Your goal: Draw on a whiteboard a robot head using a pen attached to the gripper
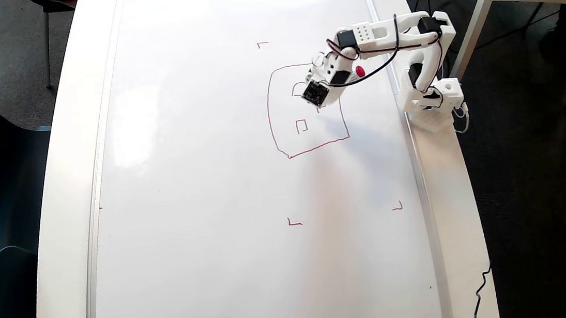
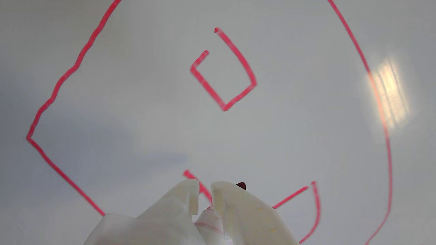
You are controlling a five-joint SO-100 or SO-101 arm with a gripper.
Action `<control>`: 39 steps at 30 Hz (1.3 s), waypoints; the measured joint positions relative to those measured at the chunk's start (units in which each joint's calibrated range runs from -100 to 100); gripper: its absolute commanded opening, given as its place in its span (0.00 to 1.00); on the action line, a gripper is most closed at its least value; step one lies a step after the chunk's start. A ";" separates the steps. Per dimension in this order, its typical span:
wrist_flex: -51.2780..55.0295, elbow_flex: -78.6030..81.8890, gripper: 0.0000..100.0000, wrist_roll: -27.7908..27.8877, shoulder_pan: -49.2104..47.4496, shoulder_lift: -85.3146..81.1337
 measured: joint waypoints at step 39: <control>-6.50 -29.15 0.01 6.08 0.00 26.60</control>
